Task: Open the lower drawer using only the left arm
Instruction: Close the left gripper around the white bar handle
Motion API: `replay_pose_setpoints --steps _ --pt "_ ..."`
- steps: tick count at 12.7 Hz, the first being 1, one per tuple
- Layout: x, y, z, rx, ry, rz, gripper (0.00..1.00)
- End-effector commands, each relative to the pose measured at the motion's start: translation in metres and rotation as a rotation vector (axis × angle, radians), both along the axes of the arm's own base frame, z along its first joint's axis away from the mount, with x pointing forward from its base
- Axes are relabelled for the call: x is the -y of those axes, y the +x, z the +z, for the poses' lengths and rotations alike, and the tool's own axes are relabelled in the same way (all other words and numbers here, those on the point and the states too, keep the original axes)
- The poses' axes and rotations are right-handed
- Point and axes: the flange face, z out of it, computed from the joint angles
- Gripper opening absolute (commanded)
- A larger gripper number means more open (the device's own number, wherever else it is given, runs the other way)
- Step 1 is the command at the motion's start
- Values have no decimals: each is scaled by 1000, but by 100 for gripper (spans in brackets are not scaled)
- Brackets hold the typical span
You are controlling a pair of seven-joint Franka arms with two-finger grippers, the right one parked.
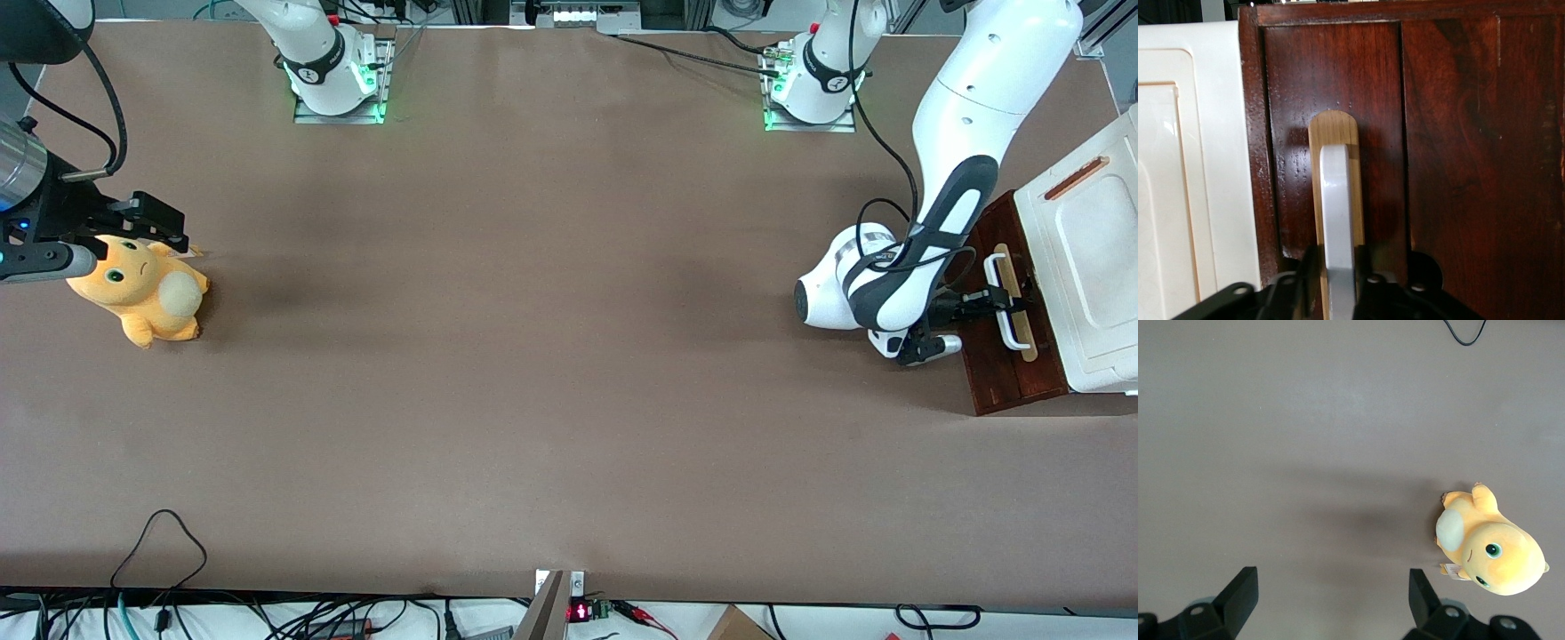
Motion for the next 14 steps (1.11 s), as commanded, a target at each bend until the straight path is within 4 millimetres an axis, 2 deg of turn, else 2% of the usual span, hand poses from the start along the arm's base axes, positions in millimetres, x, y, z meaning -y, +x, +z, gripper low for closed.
replay_pose_setpoints --steps 1,4,7,8,10,14 --pt "-1 5 0 15 19 -8 24" --pt "-1 6 0 16 23 -17 17" --pt "0 6 0 16 24 -18 4" --pt "5 6 0 17 18 -25 0" --pt "15 7 1 19 8 -40 0" --pt "54 4 -2 10 10 -87 0"
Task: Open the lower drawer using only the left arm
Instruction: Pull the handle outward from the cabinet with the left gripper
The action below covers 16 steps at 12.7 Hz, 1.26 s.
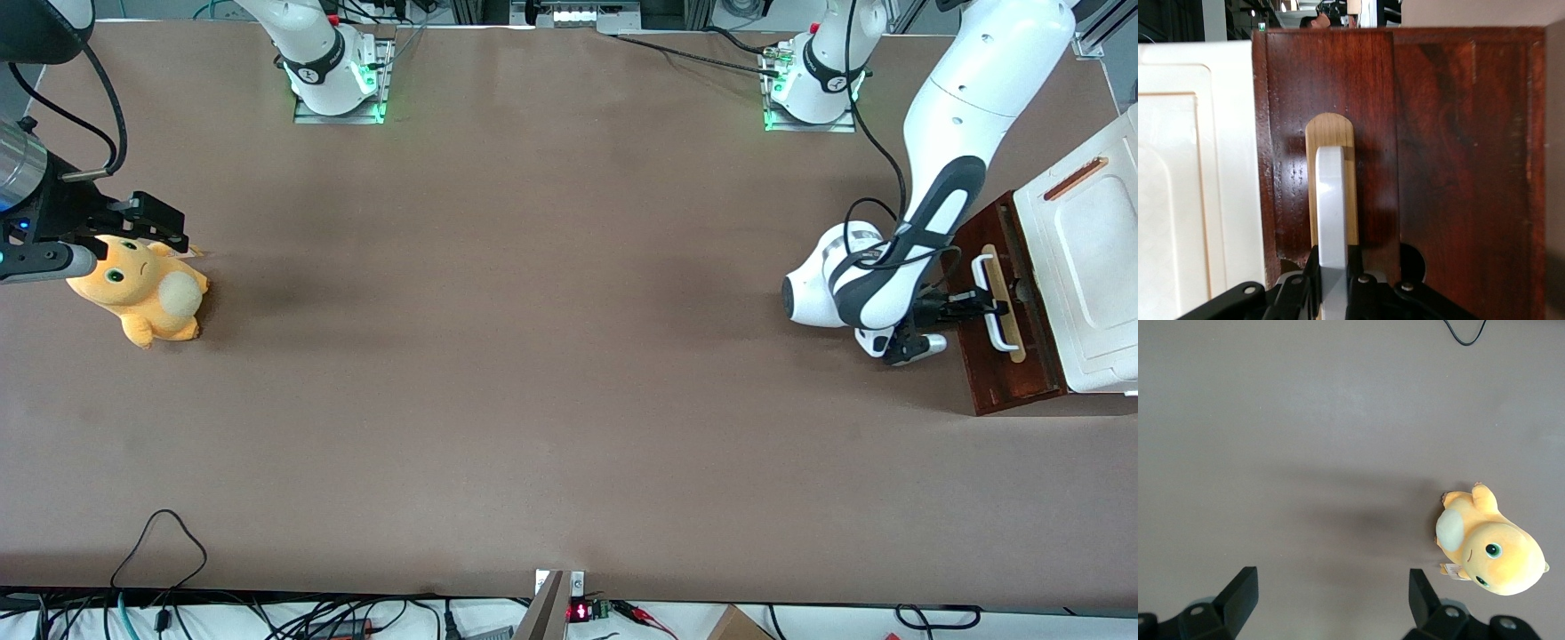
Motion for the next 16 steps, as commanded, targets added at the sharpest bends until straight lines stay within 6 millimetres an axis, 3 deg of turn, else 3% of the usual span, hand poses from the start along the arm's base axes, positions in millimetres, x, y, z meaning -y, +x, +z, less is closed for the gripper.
replay_pose_setpoints --steps 1,7,13,14,15,16 --pt "30 5 2 0 19 -64 0" --pt "96 4 10 5 -33 -147 0" --pt "102 2 8 2 -37 -156 2" --pt "102 2 8 1 -36 -156 11" --pt "101 2 8 -2 -36 -154 42" --pt "100 2 8 1 -37 -151 94"
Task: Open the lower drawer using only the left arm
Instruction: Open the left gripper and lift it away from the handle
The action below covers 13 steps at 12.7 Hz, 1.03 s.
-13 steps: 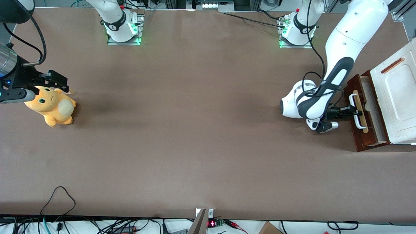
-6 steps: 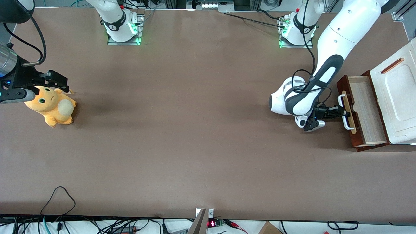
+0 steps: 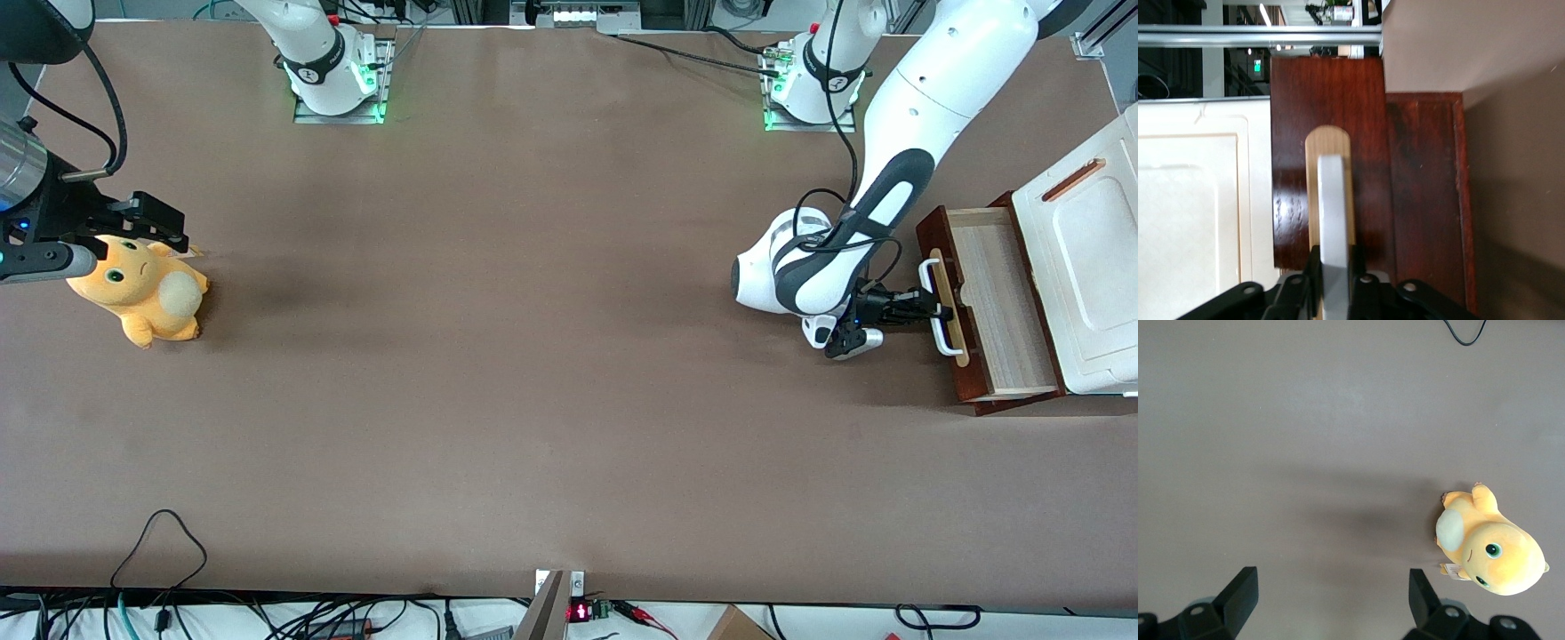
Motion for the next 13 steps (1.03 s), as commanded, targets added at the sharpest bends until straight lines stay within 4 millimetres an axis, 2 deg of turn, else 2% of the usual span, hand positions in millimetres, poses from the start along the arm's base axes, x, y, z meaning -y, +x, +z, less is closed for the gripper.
replay_pose_setpoints --steps 1,3,5,6,7,9,12,13 --pt "19 9 8 -5 4 -33 100" --pt "20 7 11 -7 -14 -11 100" --pt "36 11 31 18 -61 7 100" --pt "66 11 67 27 -150 44 100" --pt "78 13 88 -6 -188 54 100" --pt "92 23 142 -48 -323 132 100" --pt "106 37 244 -75 -614 219 100" --pt "99 42 278 -73 -732 256 100"
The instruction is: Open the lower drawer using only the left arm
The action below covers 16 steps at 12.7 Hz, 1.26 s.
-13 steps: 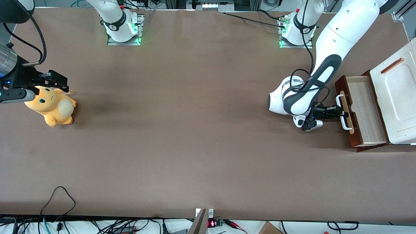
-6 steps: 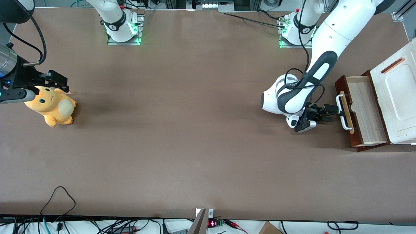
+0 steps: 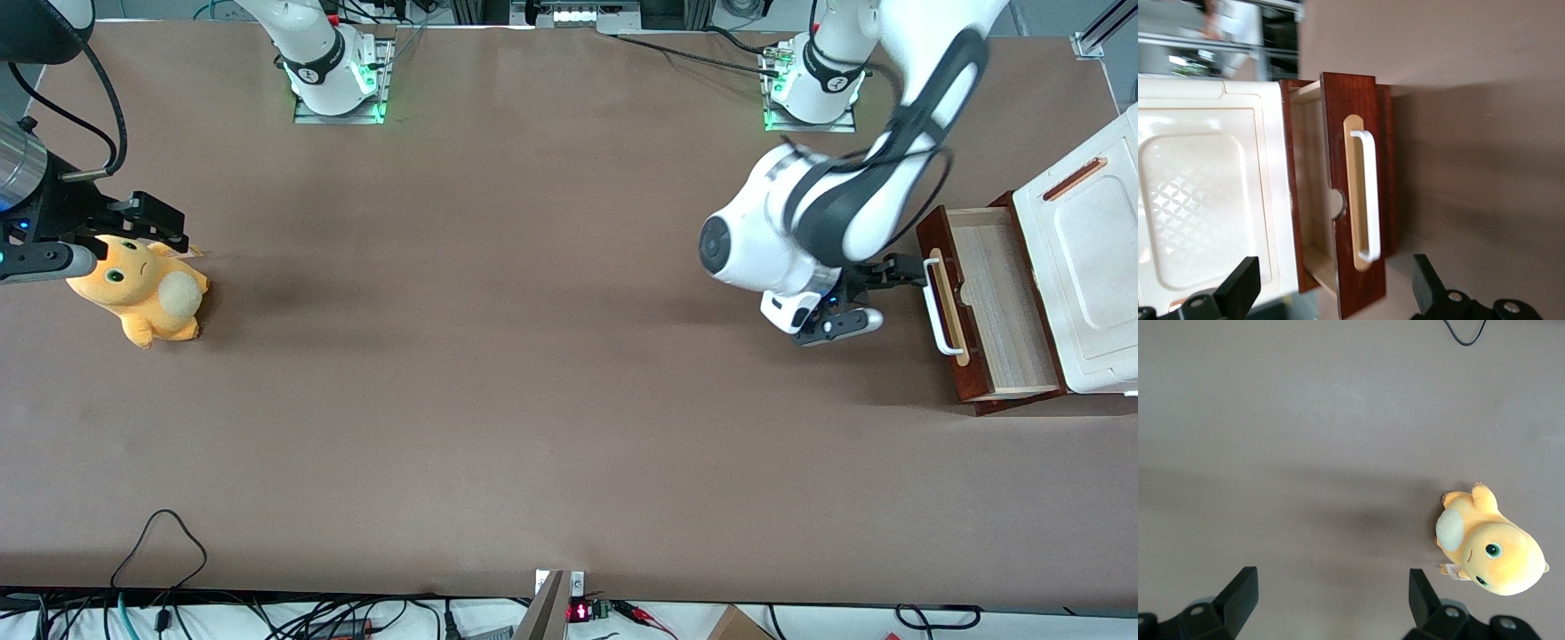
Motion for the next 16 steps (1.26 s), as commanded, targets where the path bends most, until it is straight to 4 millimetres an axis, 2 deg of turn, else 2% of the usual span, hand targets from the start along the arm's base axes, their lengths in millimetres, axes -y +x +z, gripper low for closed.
replay_pose_setpoints --steps 1,2,4,5,7,9,11,16 --pt "-17 13 86 4 -288 74 100" --pt "-29 17 119 9 -408 113 100" --pt "-59 22 157 -6 -572 132 100" --pt "-76 22 171 -16 -648 135 100" --pt "-124 22 195 11 -804 141 100" --pt "-147 22 201 -1 -856 110 100" --pt "-153 22 202 3 -857 113 100" --pt "-152 22 204 11 -861 111 100"
